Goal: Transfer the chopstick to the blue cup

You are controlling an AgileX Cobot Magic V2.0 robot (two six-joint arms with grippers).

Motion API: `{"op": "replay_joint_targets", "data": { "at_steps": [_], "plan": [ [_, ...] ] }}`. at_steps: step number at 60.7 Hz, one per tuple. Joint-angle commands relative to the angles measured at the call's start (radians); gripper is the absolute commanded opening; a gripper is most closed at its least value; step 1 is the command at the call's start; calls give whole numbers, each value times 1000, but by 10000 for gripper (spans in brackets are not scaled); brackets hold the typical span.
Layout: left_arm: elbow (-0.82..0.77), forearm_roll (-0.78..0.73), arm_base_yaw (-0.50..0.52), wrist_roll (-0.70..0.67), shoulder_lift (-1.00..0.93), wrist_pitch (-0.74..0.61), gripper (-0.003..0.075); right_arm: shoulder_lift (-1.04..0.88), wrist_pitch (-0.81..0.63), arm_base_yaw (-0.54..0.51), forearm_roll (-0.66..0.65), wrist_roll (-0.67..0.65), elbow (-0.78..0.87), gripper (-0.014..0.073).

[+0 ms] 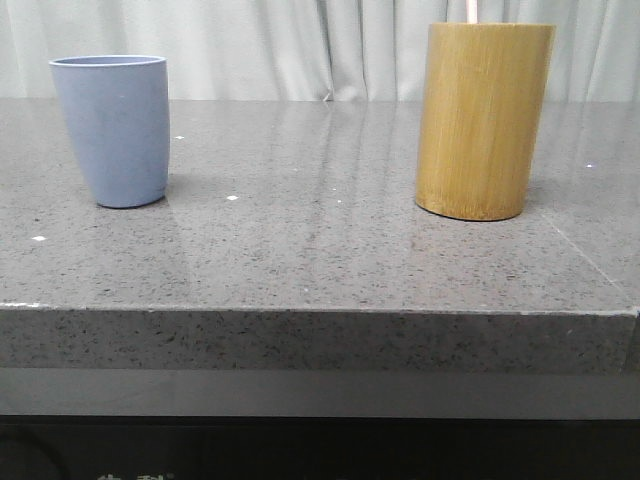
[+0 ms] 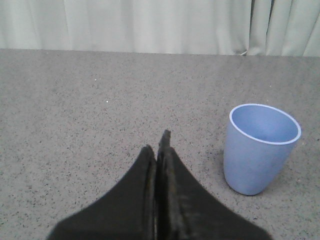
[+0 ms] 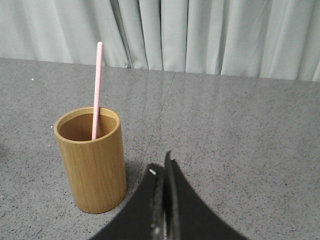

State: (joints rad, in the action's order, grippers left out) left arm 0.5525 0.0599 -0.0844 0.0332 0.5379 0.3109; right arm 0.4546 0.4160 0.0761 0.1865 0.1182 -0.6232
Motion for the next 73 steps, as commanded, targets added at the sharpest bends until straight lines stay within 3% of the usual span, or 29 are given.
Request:
{"op": "replay_joint_targets", "data": {
  "at_steps": [1, 5, 11, 18, 23, 30, 50, 62, 73],
  "plan": [
    [39, 9, 2, -10, 20, -76, -4, 28, -84, 1, 10, -1, -38, -98],
    [39, 9, 2, -10, 22, -86, 54, 28, -84, 1, 10, -1, -38, -36],
    [39, 9, 2, -10, 22, -98, 258, 28, -84, 1, 10, -1, -38, 179],
    [39, 9, 2, -10, 22, -100, 554, 28, -84, 1, 10, -1, -38, 484],
    [39, 9, 2, -10, 22, -100, 647, 28, -84, 1, 10, -1, -38, 615],
    [39, 9, 2, -10, 22, -100, 657, 28, -84, 1, 10, -1, -38, 580],
    [44, 20, 2, 0, 36, -144, 638, 28, -85, 1, 10, -1, -38, 580],
    [214, 5, -10, 4, 161, 91, 638, 28, -85, 1, 10, -1, -38, 580],
    [467, 5, -102, 9, 377, 272, 638, 28, -85, 1, 10, -1, -38, 580]
  ]
}}
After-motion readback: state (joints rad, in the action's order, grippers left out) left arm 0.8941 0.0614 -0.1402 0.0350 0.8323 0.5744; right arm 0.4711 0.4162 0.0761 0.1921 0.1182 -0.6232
